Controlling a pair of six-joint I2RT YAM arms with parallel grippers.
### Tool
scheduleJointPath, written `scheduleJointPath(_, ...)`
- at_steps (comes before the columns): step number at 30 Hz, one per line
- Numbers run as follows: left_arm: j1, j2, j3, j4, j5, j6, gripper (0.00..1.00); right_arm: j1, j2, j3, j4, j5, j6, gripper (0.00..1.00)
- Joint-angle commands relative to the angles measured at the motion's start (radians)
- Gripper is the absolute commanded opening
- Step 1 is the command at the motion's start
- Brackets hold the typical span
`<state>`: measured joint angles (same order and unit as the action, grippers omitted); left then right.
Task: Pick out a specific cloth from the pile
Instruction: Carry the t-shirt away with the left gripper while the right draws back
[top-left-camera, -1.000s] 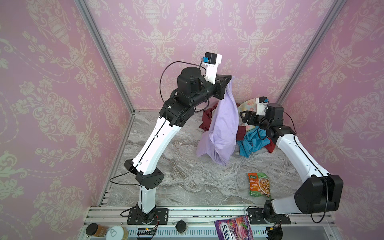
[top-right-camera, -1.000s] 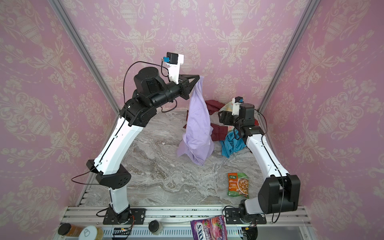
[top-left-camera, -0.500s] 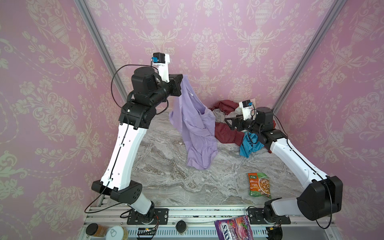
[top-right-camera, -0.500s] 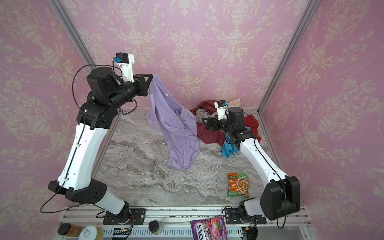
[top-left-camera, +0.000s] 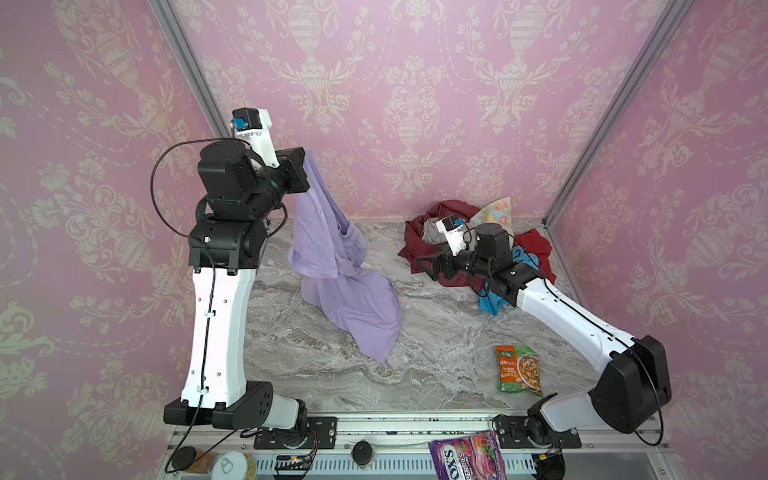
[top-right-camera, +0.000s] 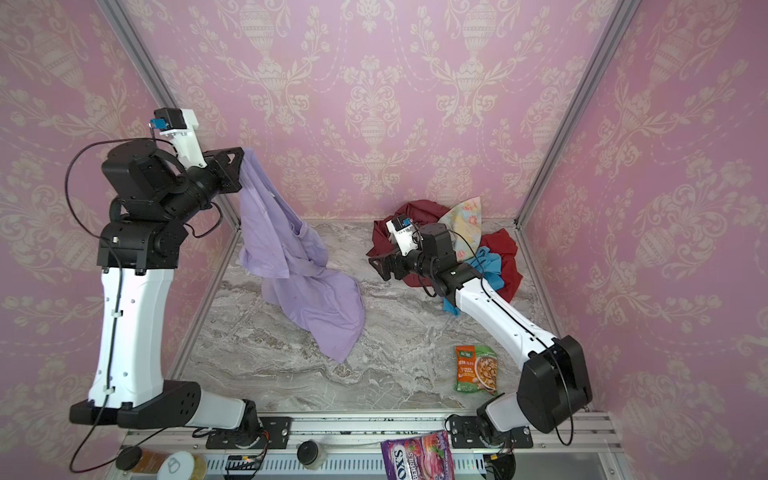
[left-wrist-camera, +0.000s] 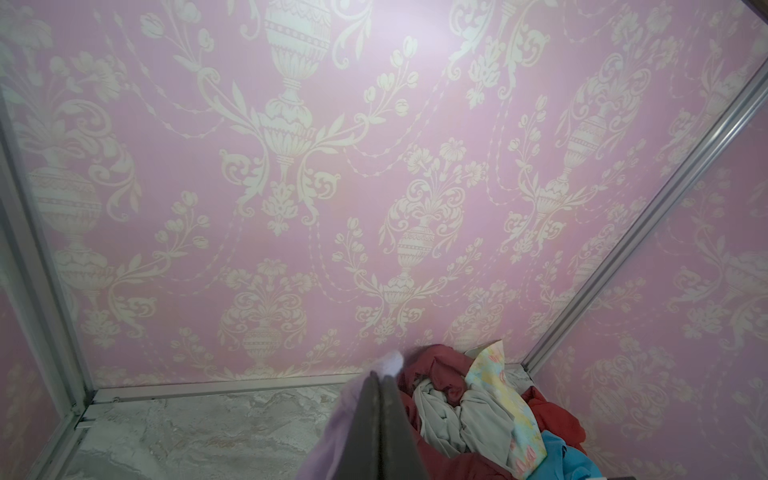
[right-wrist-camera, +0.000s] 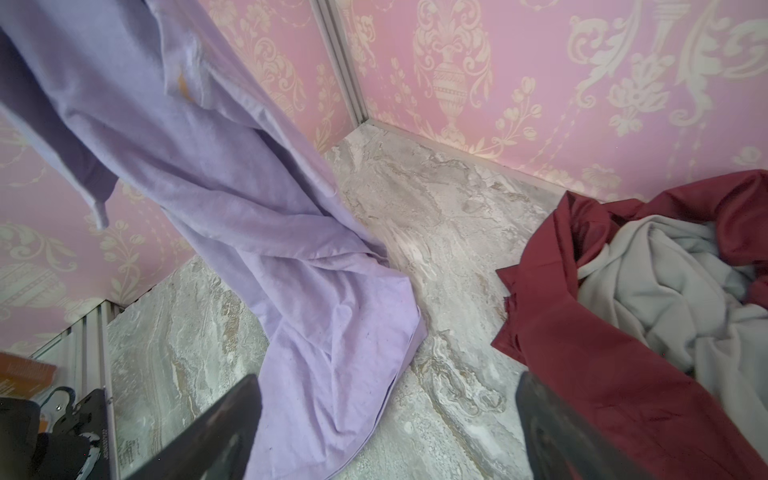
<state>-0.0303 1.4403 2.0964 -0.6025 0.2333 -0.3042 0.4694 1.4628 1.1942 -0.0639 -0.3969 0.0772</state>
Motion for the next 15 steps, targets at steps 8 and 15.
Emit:
scheduleJointPath(8,0.238,-0.004,0.009,-0.057,0.067,0.04,0.0,0.145,0.087,0.078,0.016,0.021,-0.056,0.96)
scheduleJointPath(15,0.364,0.07,0.091,-0.11,0.111,0.056,0.0,0.175,0.123,0.099,0.03,0.034,-0.052,0.96)
